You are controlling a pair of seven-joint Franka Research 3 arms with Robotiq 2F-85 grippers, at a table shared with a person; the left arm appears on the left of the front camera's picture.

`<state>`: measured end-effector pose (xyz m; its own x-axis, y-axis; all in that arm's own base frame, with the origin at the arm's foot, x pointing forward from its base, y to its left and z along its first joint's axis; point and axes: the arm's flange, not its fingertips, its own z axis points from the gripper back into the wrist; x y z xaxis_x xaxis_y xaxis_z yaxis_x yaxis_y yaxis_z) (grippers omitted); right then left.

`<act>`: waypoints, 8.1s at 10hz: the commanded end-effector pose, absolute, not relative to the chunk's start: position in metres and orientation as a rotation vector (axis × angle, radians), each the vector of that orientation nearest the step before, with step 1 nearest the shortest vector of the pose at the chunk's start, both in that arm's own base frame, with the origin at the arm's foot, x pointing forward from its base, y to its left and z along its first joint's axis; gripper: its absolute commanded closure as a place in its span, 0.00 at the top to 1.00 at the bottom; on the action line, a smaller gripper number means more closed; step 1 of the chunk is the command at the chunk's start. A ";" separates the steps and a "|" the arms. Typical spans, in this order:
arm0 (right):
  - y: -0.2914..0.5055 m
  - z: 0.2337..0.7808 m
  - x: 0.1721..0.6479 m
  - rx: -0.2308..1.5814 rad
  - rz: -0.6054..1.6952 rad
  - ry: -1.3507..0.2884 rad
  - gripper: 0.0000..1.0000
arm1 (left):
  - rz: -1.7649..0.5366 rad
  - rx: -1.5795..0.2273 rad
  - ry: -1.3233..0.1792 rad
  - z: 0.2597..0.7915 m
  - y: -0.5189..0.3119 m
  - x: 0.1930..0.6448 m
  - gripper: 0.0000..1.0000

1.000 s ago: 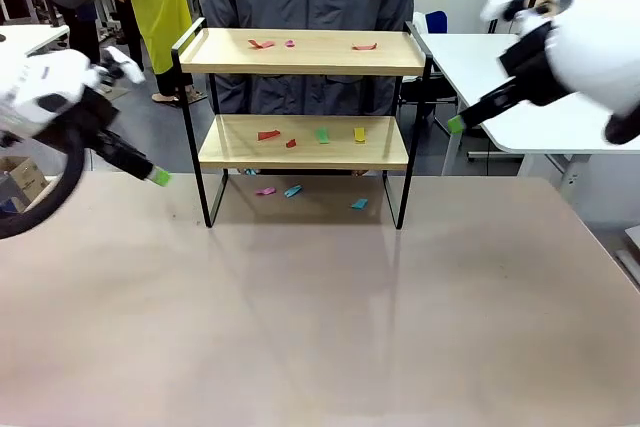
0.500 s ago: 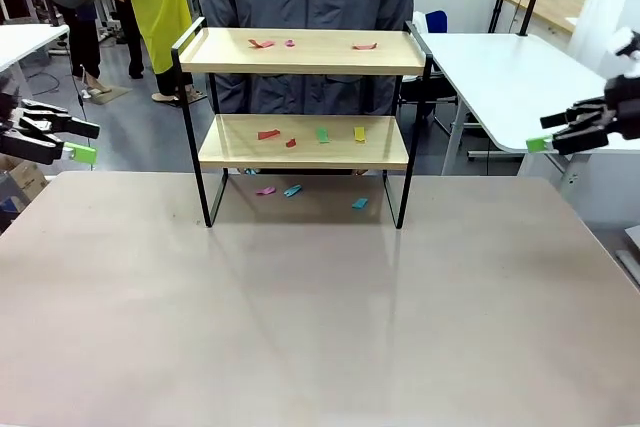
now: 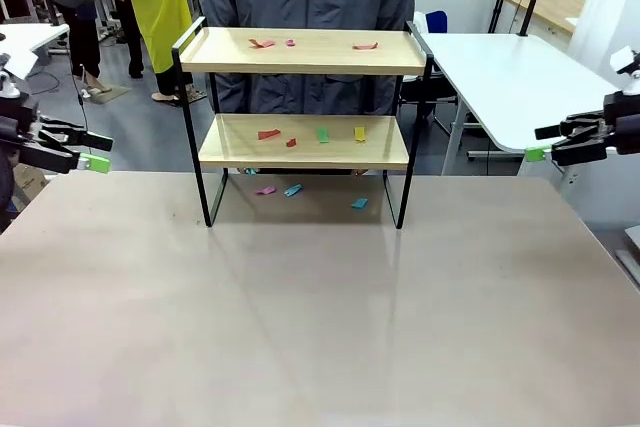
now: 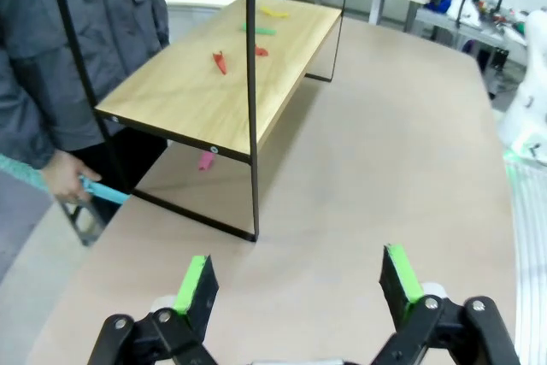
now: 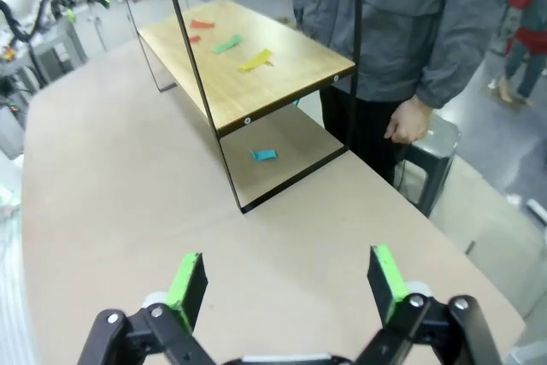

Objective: Clean the shelf.
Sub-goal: Pick up the Duster handed by the human.

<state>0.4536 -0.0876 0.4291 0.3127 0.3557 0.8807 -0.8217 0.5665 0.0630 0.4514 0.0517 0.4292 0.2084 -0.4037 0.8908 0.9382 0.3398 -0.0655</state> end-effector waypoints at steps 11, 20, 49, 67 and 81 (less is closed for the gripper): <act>-0.182 0.358 0.526 0.826 0.778 -1.165 1.00 | -1.238 -0.980 -1.271 0.384 0.130 0.515 1.00; -0.199 0.379 0.527 0.865 0.749 -1.262 1.00 | -1.233 -1.145 -1.397 0.383 0.146 0.519 1.00; -0.201 0.374 0.523 0.856 0.766 -1.241 1.00 | -1.174 -0.998 -1.198 0.442 0.145 0.500 1.00; -0.201 0.374 0.523 0.856 0.766 -1.241 1.00 | -0.559 -0.124 -0.595 0.622 -0.049 0.438 1.00; -0.201 0.374 0.523 0.856 0.766 -1.241 1.00 | -0.227 -0.057 -0.599 0.546 -0.082 0.463 0.43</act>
